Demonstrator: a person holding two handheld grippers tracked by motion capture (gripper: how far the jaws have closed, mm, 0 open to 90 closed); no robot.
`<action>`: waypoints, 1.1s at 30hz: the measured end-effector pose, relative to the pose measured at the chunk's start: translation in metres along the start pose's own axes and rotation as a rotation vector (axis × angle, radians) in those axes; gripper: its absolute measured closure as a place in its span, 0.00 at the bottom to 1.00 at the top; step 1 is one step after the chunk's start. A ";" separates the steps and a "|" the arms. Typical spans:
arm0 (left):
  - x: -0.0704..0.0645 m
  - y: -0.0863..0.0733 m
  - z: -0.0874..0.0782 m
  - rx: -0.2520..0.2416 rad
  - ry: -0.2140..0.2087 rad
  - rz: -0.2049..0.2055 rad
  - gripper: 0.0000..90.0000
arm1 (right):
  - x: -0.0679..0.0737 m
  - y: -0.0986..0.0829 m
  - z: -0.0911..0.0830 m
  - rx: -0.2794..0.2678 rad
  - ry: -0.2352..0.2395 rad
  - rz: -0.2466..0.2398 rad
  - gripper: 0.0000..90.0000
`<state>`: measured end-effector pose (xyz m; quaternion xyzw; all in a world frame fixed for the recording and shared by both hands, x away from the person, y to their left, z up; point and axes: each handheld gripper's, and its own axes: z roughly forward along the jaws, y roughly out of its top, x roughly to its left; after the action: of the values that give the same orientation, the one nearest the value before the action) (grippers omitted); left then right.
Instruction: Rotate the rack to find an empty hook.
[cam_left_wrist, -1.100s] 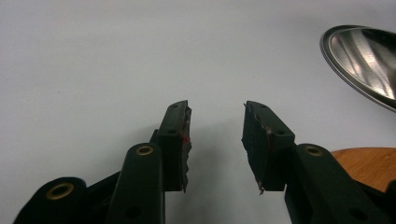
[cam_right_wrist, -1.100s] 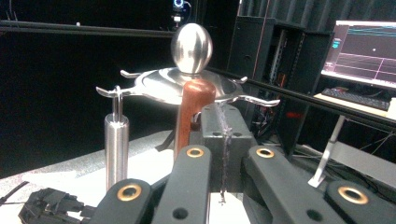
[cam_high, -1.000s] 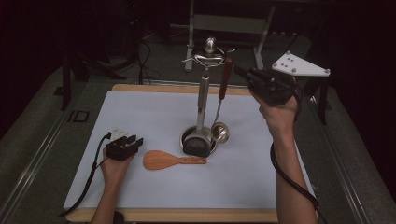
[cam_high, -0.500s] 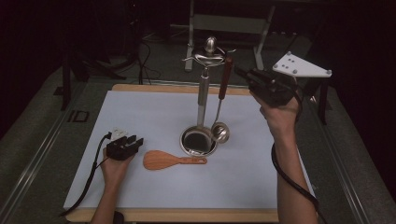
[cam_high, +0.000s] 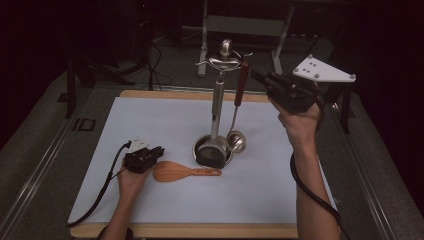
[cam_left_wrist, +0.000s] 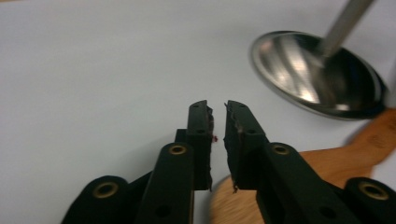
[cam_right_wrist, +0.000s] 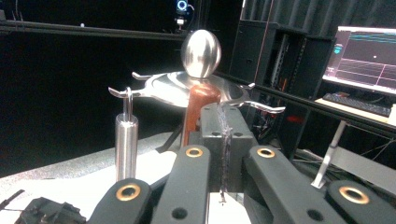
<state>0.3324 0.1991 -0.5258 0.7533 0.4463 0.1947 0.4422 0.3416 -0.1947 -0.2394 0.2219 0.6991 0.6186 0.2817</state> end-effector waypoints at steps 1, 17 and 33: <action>-0.004 0.001 0.002 0.000 -0.011 0.007 0.92 | 0.000 0.000 0.000 0.000 0.001 0.001 1.00; -0.041 0.021 0.034 0.030 -0.124 0.077 1.00 | 0.000 -0.001 0.000 -0.006 0.003 0.008 1.00; -0.059 0.023 0.071 0.190 -0.119 0.176 1.00 | 0.000 -0.003 0.001 -0.001 0.003 0.013 1.00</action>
<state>0.3618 0.1099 -0.5385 0.8382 0.3676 0.1446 0.3760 0.3423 -0.1947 -0.2420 0.2254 0.6978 0.6209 0.2770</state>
